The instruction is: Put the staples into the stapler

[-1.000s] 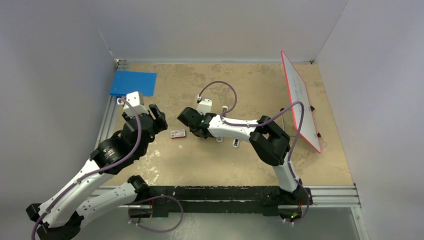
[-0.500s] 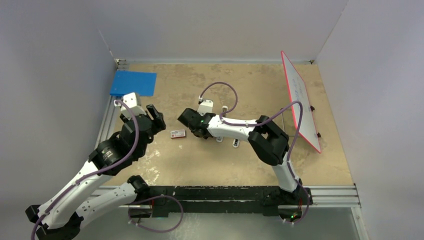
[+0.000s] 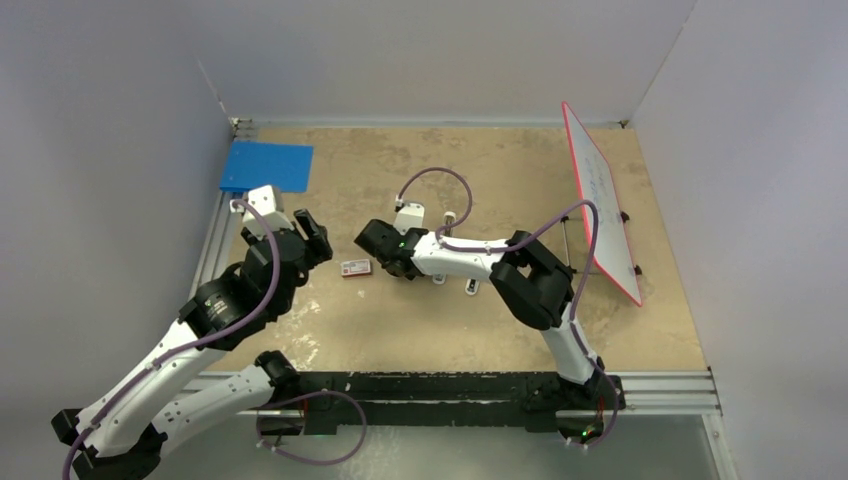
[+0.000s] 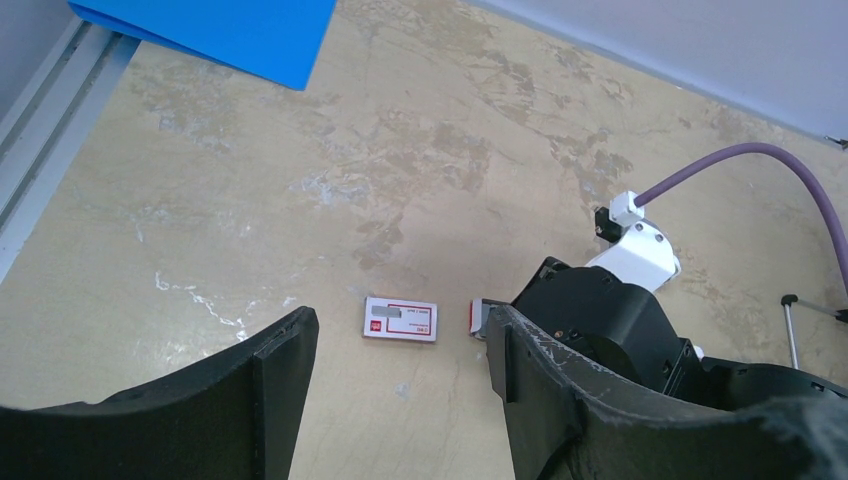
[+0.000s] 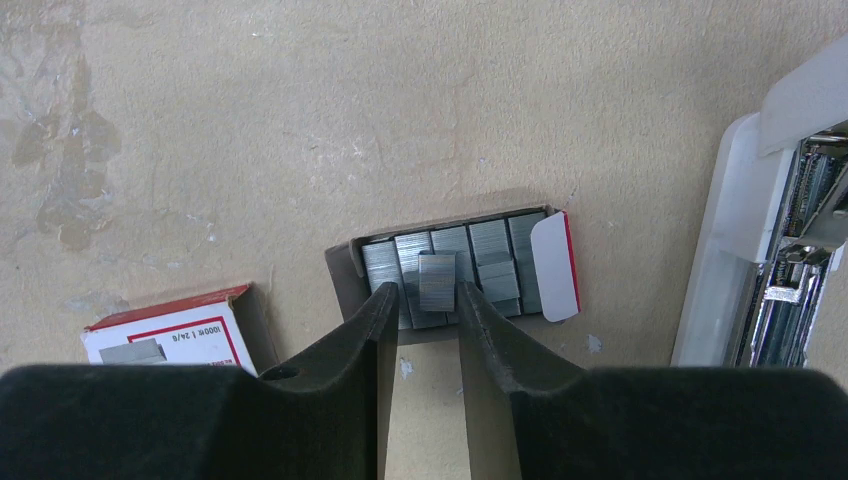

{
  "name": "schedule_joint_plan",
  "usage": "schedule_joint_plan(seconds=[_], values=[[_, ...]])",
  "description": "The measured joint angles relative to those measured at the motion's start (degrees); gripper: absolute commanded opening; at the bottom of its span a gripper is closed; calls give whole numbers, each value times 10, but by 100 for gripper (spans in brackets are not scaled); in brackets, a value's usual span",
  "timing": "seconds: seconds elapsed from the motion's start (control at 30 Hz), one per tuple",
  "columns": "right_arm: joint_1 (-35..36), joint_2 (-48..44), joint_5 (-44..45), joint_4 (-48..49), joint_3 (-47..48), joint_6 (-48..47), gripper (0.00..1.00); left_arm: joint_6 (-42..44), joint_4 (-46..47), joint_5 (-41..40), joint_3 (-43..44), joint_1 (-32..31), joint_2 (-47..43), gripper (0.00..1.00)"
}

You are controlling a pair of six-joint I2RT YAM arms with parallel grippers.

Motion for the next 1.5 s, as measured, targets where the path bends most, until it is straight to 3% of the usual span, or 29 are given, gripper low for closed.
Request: schedule_joint_plan(seconds=[0.43,0.63,0.77,1.23,1.5], values=[[0,10,3,0,13,-3,23,0,0,0,0,0,1,63],[0,10,6,1,13,-4,34,0,0,1,0,0,3,63],[0,10,13,0,13,-6,35,0,0,2,0,0,5,63],[-1,11,13,-1,13,-23,20,0,0,13,0,0,6,63],[-1,11,13,0,13,-34,17,0,0,17,0,3,6,63]])
